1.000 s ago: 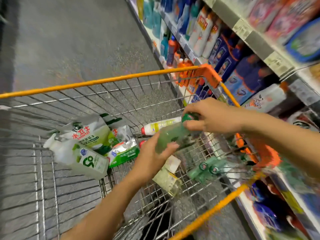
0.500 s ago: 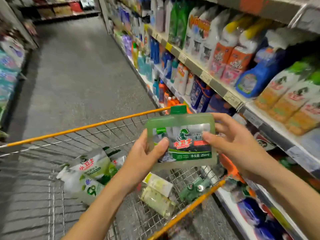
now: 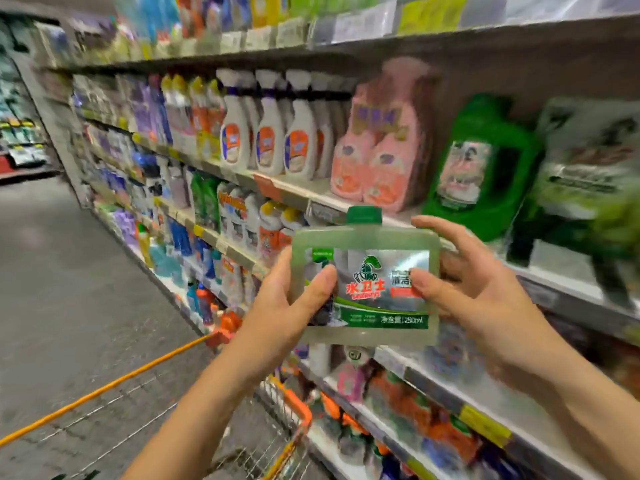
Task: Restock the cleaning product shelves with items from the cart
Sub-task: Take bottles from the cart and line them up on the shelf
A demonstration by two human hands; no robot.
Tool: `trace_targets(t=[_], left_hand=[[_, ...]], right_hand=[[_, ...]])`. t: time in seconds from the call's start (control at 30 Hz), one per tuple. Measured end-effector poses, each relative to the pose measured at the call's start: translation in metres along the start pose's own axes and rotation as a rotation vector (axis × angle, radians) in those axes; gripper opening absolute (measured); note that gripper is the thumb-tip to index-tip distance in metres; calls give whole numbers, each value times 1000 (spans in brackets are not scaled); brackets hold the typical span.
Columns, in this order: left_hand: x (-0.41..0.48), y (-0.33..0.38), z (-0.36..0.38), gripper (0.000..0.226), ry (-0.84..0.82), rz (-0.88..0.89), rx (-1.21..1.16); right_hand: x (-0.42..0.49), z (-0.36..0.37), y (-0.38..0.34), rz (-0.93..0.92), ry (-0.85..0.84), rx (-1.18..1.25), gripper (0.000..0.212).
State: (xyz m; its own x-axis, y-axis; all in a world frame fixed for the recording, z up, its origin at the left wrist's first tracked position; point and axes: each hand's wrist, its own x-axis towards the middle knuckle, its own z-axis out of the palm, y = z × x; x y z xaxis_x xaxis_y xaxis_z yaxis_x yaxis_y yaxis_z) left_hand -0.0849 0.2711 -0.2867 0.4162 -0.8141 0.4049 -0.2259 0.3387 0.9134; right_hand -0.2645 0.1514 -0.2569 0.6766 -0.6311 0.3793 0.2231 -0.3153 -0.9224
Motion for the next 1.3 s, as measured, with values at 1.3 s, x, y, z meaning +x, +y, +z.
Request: trace_targets(t=[1.3], left_hand=[[275,265,315,63,-172,940,342]], right_hand=[[67,-271,-290,-370,608,-702,56]])
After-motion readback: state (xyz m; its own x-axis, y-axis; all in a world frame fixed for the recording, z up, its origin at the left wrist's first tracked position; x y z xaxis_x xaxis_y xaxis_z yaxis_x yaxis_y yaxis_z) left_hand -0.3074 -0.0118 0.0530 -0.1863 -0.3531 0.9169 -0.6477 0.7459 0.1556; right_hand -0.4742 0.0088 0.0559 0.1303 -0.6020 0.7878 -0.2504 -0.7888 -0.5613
